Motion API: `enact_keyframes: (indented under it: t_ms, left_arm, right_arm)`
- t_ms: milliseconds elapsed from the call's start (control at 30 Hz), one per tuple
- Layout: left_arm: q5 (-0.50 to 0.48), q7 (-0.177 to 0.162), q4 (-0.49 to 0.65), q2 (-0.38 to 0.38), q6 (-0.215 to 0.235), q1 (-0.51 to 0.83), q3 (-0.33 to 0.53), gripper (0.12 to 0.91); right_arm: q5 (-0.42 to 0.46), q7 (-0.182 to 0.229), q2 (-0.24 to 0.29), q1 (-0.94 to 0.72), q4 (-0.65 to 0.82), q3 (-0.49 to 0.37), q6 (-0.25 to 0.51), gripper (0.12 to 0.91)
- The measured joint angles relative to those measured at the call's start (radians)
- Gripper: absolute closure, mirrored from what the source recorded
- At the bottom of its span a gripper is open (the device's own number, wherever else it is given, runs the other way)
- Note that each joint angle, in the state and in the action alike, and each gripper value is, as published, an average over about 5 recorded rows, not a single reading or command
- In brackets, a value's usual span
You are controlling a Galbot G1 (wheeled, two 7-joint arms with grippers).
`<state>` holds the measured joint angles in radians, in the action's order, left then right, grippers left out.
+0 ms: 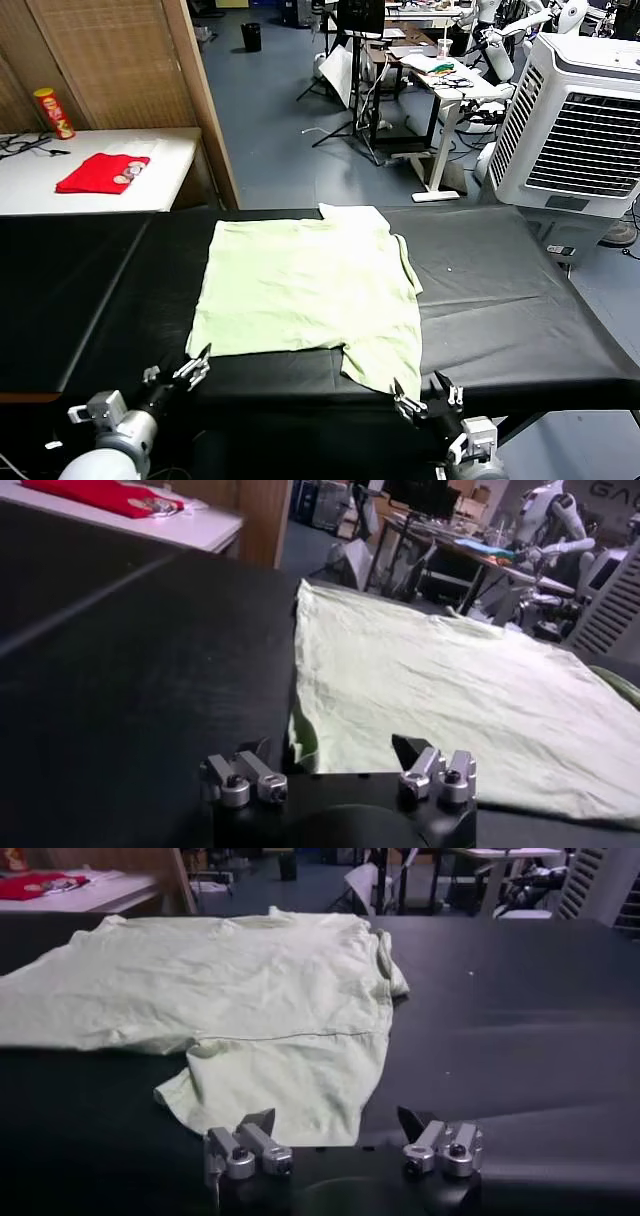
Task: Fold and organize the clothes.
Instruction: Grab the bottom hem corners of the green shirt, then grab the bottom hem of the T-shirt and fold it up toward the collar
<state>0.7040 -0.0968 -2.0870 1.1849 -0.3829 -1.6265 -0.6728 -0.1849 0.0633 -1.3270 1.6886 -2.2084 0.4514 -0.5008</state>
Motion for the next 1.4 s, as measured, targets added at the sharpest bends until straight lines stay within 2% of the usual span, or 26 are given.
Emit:
enact_keyframes:
  t_ms: [67,133,267,367,500,600,633,733,1067,1233,1400]
  left_arm:
    - [0.002,0.001,0.005,0.001,-0.004,0.004,0.001,0.232]
    - [0.003,0.002,0.015,0.004,-0.01,0.01,0.004,0.232]
    - [-0.005,-0.006,0.03,0.012,-0.015,0.019,0.011,0.249]
    - [-0.008,-0.009,0.04,0.015,-0.014,0.024,0.012,0.355]
    - [-0.011,-0.008,0.049,0.015,-0.011,0.025,0.012,0.585]
    - [-0.015,-0.007,0.049,0.016,-0.012,0.023,0.012,0.752]
    - [-0.017,-0.008,0.047,0.018,-0.013,0.022,0.012,0.806]
    - [-0.027,-0.009,0.037,0.023,-0.014,0.015,0.011,0.899]
    - [-0.036,-0.018,-0.051,0.042,-0.005,-0.081,-0.02,0.904]
    - [0.008,-0.041,-0.121,0.052,0.003,-0.15,-0.035,0.904]
    - [0.017,-0.056,-0.142,0.082,0.021,-0.125,-0.019,0.904]
  right_arm:
    - [0.003,-0.002,-0.002,-0.002,0.007,-0.002,0.0,0.232]
    - [0.009,-0.005,-0.006,-0.004,0.018,-0.006,0.001,0.272]
    - [0.019,-0.004,-0.014,-0.005,0.027,-0.02,0.001,0.457]
    - [0.022,0.002,-0.017,-0.002,0.027,-0.026,0.001,0.605]
    - [0.022,0.009,-0.02,0.004,0.024,-0.023,0.001,0.82]
    - [0.022,0.016,-0.025,0.012,0.017,-0.02,-0.001,0.903]
    - [0.022,0.02,-0.027,0.015,0.014,-0.018,-0.001,0.903]
    - [0.022,0.032,-0.031,0.03,-0.003,-0.011,-0.004,0.904]
    - [0.036,0.055,-0.03,0.138,-0.127,0.013,-0.002,0.904]
    - [0.015,0.037,-0.011,0.128,-0.126,0.039,0.061,0.904]
    - [-0.045,0.027,0.027,0.018,-0.043,0.052,0.14,0.904]
